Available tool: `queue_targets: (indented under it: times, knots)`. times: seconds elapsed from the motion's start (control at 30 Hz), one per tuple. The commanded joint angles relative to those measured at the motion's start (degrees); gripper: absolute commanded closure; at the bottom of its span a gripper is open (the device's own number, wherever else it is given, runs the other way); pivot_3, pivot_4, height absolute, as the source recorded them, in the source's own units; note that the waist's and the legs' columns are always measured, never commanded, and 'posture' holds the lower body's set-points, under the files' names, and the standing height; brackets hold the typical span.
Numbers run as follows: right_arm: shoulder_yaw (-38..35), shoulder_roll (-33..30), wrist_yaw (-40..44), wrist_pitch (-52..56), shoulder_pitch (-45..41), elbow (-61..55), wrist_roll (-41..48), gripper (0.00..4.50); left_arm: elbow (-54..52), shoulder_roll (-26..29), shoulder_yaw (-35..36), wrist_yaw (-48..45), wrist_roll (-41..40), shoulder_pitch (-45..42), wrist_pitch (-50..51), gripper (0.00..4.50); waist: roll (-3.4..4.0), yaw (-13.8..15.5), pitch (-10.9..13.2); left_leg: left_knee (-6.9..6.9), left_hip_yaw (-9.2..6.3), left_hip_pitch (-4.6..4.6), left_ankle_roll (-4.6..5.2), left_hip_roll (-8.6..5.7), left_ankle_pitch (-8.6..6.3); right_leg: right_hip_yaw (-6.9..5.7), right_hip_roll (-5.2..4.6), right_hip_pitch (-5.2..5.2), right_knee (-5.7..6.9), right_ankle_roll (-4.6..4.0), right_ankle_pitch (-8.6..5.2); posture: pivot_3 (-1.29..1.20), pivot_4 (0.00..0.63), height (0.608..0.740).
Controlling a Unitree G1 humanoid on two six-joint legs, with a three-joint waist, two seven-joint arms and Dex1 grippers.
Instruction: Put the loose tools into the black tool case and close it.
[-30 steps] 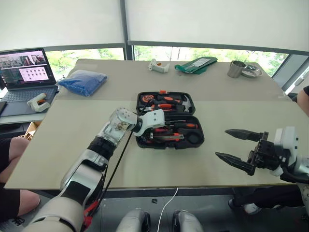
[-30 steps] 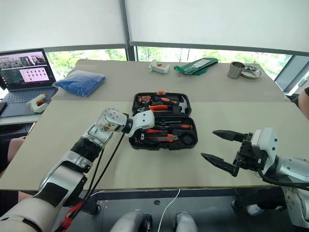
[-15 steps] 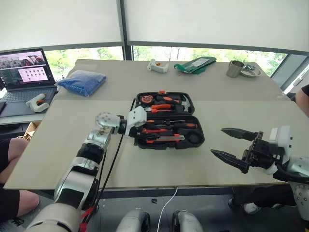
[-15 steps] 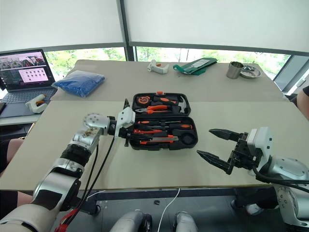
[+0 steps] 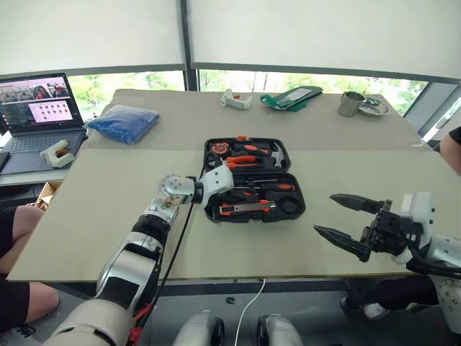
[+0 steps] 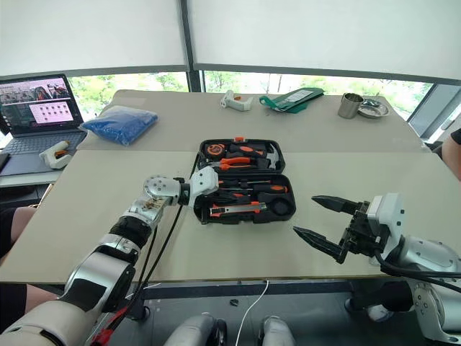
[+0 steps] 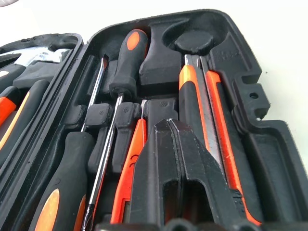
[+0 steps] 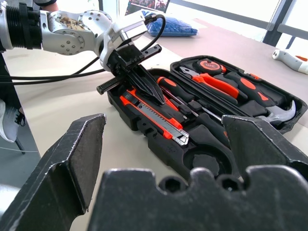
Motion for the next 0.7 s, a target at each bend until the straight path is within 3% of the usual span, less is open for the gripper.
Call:
queue_targets:
  times: [0.03, 0.17, 0.33, 0.47, 0.7]
  knots:
    - [-1.7, 0.2, -0.5, -0.4, 0.6, -2.1, 1.4, 0.0, 0.5, 0.3, -4.7, -0.8, 4.9, 1.6, -0.9, 4.48, 0.01, 0.0, 0.0, 0.0, 0.01, 0.0, 0.0, 0.0, 0.0, 0.0, 0.0, 0.01, 0.0, 0.0, 0.0, 0.0, 0.15, 0.74]
    - [-1.1, 0.6, -0.9, -0.6, 0.8, -2.3, 1.1, 0.0, 1.0, 0.0, -7.6, 3.9, 9.5, 2.8, 1.1, 4.48, 0.13, 0.1, -0.1, 0.0, 0.01, 0.15, 0.13, 0.0, -0.09, 0.0, -0.02, 0.06, -0.05, 0.01, -0.01, 0.0, 0.15, 0.74]
    - [0.0, 1.3, -1.0, -0.7, 0.4, -2.4, 0.7, 0.0, 0.0, -1.3, -9.0, 9.9, 12.1, 3.9, 3.0, 4.48, 0.79, 0.4, -0.6, -0.03, 0.0, 0.99, 0.42, 0.0, -0.3, 0.03, -0.07, 1.1, -0.4, 0.66, -0.35, 0.0, 0.15, 0.74]
    - [0.3, 1.2, -0.9, -0.7, -0.1, -2.0, 0.7, 0.0, -3.8, -2.9, -4.7, 8.6, 5.8, 5.4, 1.5, 4.48, 1.29, 0.3, -1.0, -0.2, 0.02, 1.22, 0.58, 0.0, -0.4, 0.18, -0.02, 1.6, -0.88, 0.66, -0.4, 0.0, 0.15, 0.74]
    - [0.2, 1.4, -0.7, -1.1, 0.3, -2.0, 0.8, 0.0, -11.4, -4.6, 3.6, 4.0, -6.6, 6.8, 3.8, 4.48, 1.29, 0.4, -1.0, -0.32, 0.04, 0.92, 0.48, -0.07, -0.42, 0.13, -0.03, 1.04, -0.91, 0.87, -0.21, 0.0, 0.15, 0.74]
